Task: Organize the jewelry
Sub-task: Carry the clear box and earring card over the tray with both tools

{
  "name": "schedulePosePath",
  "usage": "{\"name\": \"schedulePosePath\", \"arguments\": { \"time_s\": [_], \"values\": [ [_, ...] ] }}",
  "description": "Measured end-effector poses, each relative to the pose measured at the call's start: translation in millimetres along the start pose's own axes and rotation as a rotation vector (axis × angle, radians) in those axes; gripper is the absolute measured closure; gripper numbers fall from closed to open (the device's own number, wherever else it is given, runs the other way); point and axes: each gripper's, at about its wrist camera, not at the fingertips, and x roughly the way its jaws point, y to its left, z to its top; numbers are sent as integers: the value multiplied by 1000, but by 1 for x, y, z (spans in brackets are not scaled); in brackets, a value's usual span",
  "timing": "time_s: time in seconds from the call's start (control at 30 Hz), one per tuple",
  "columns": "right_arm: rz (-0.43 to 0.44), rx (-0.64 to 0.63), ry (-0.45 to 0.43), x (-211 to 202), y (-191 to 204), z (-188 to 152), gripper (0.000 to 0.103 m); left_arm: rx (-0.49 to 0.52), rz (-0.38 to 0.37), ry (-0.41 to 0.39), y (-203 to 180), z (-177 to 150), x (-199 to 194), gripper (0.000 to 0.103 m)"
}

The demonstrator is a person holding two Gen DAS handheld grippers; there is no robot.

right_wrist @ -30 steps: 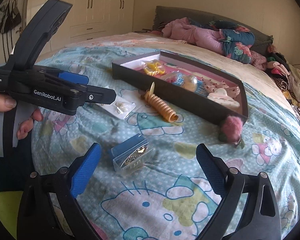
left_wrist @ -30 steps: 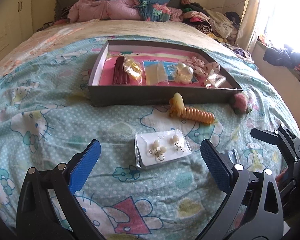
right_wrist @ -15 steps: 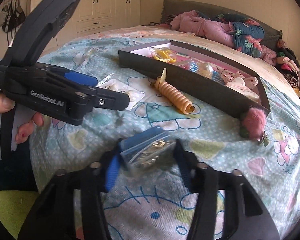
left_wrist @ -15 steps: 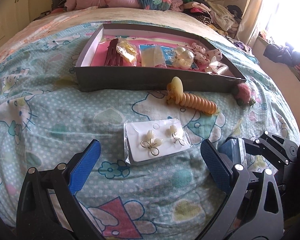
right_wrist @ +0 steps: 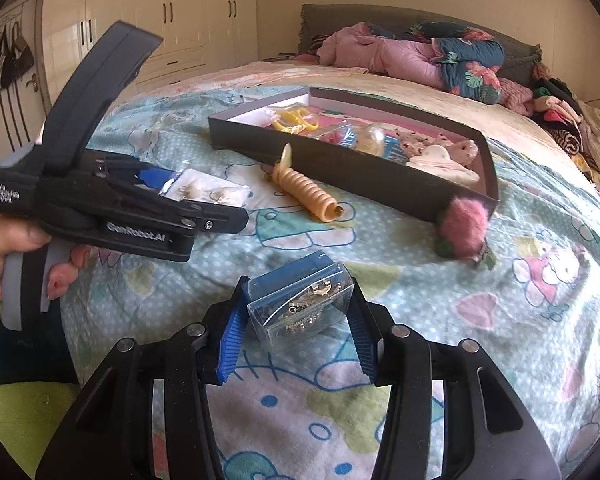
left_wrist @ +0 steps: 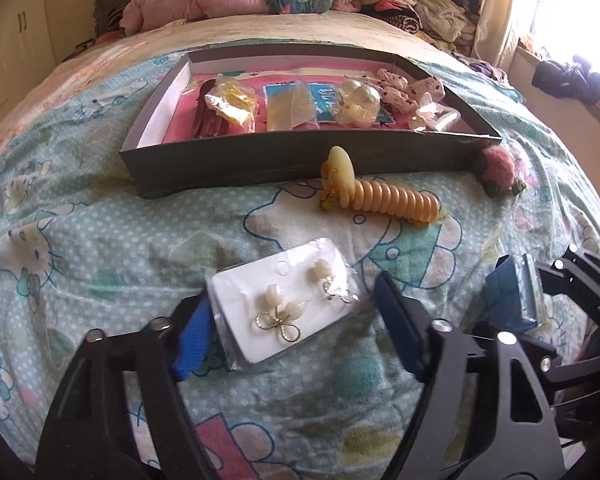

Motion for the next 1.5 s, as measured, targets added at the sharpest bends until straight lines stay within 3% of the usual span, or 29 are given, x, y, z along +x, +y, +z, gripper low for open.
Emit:
{"name": "schedulePosePath", "arguments": {
  "time_s": [0.63,1.5],
  "values": [
    [9,-15,-41,-20,6,15,58,-54,-74,-61,14,3,-33,52],
    [-39,-2,-121,-22,-14,66,58,-65,-63,-153,31,51,-46,52]
  ]
}}
